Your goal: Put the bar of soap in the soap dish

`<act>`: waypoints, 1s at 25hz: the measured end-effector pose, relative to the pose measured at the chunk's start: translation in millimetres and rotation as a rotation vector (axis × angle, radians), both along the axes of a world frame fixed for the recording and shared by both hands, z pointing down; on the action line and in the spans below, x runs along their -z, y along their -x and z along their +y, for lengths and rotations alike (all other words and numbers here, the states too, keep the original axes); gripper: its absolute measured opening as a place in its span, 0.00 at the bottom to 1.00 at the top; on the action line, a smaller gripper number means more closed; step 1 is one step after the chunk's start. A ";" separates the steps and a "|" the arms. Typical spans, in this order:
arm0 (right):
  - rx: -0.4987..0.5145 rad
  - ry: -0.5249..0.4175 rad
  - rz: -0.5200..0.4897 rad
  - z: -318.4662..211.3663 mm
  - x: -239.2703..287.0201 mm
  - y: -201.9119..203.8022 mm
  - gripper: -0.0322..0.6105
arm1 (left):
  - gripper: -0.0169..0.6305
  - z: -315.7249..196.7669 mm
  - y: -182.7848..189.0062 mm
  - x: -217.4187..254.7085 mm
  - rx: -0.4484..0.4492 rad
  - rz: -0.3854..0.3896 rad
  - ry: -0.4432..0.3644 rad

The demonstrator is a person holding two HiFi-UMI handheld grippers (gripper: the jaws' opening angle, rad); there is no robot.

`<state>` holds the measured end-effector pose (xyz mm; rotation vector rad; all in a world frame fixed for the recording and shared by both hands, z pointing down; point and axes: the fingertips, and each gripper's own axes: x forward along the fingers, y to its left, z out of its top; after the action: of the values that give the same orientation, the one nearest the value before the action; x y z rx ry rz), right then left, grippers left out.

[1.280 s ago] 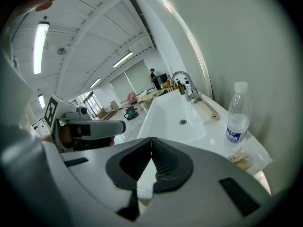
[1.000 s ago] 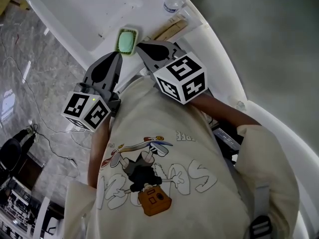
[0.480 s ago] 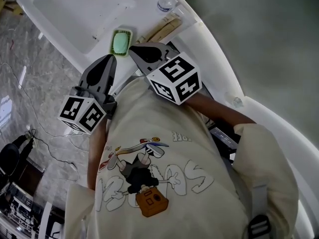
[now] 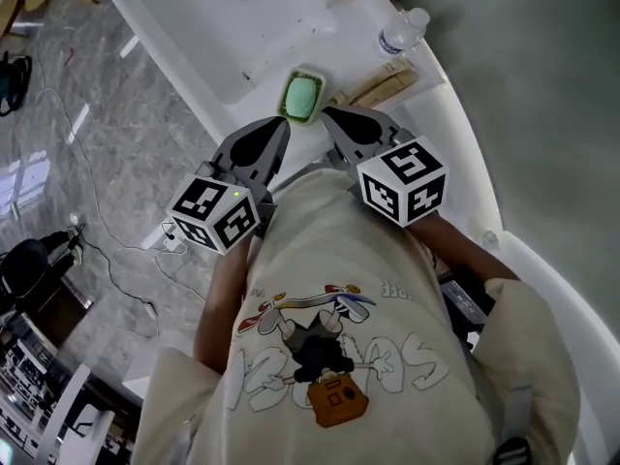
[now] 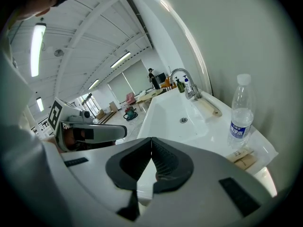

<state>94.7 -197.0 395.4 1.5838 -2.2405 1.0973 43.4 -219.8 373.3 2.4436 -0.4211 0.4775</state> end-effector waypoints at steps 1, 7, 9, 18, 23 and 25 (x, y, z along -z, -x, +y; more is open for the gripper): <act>0.002 0.000 -0.001 -0.8 -1.0 3.0 0.06 | 0.04 -2.4 5.4 -0.8 0.010 -0.003 0.000; 0.027 -0.015 0.022 -3.3 -4.1 11.9 0.06 | 0.04 1.5 17.4 -9.4 0.028 -0.004 0.011; 0.039 -0.028 0.033 -1.4 -0.3 15.7 0.06 | 0.04 9.6 18.1 -12.1 0.018 -0.004 0.023; 0.043 -0.039 0.035 2.1 3.8 19.3 0.06 | 0.04 15.6 18.8 -10.8 -0.003 0.005 0.027; 0.031 -0.043 0.043 4.4 4.1 11.3 0.06 | 0.04 17.7 9.9 -12.5 -0.023 0.010 0.026; 0.026 -0.045 0.045 5.3 5.8 12.3 0.06 | 0.04 19.3 10.1 -10.7 -0.033 0.010 0.023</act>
<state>82.4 -191.7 389.7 1.5760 -2.2652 1.0018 33.3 -200.5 384.0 2.4332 -0.3696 0.4819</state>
